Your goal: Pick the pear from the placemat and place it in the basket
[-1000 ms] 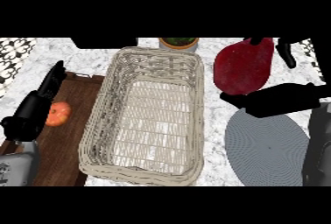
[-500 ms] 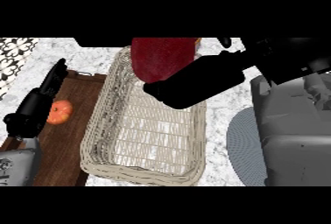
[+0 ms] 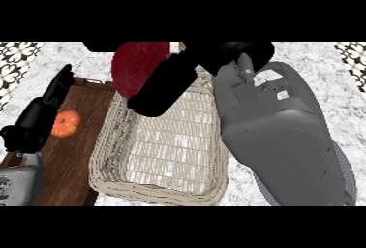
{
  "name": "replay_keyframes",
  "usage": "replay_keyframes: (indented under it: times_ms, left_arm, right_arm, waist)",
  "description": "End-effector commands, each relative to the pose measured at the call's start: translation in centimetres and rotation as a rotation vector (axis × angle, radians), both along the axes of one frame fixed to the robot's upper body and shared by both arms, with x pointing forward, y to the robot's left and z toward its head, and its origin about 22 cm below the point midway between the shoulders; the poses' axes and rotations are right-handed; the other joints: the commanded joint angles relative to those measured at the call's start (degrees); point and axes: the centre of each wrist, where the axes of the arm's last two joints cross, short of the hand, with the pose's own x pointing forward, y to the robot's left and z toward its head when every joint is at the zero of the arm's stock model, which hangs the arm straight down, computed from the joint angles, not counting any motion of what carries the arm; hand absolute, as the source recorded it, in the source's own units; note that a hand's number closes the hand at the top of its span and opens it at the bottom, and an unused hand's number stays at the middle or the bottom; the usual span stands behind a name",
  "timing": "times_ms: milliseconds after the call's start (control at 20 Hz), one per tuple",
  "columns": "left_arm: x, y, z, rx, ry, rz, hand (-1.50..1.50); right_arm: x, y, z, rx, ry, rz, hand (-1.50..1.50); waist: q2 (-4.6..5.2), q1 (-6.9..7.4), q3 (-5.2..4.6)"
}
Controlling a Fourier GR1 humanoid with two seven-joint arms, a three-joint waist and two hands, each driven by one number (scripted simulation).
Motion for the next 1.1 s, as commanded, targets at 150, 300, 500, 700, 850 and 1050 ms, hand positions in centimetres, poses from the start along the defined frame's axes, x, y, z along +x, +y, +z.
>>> replay_keyframes:
  times_ms: [150, 300, 500, 700, 850, 1050]
  left_arm:
    - [-0.3, -0.7, -0.8, -0.005, 0.009, 0.011, 0.00]
    - [-0.6, 0.6, -0.3, 0.007, -0.001, 0.019, 0.00]
    - [0.1, -0.7, -0.3, -0.002, 0.011, 0.004, 0.00]
    - [-1.5, -1.1, 0.4, 0.006, 0.004, 0.006, 0.00]
    - [-2.2, -1.0, -0.2, -0.003, -0.005, -0.007, 0.00]
    - [0.0, 0.0, 0.5, 0.001, -0.001, 0.014, 0.00]
  right_arm:
    - [-0.2, 2.4, -2.3, -0.302, 0.043, -0.094, 1.50]
    - [1.0, 2.3, -2.3, -0.398, 0.038, -0.117, 1.50]
    - [1.3, 2.8, -1.6, -0.455, 0.055, -0.054, 1.50]
    - [2.6, 2.5, -2.5, -0.357, 0.140, -0.007, -1.50]
    - [0.6, 2.4, -2.8, -0.321, 0.161, 0.024, -1.50]
    - [0.8, 0.9, -0.8, -0.132, 0.104, 0.005, -1.50]
  waist:
    - [-0.17, -0.86, 0.01]
    - [-0.08, -0.42, -0.01]
    - [-0.05, -0.53, 0.02]
    - [-0.07, -0.01, 0.05]
    - [-0.18, -0.27, 0.05]
    - [-0.06, -0.54, 0.05]
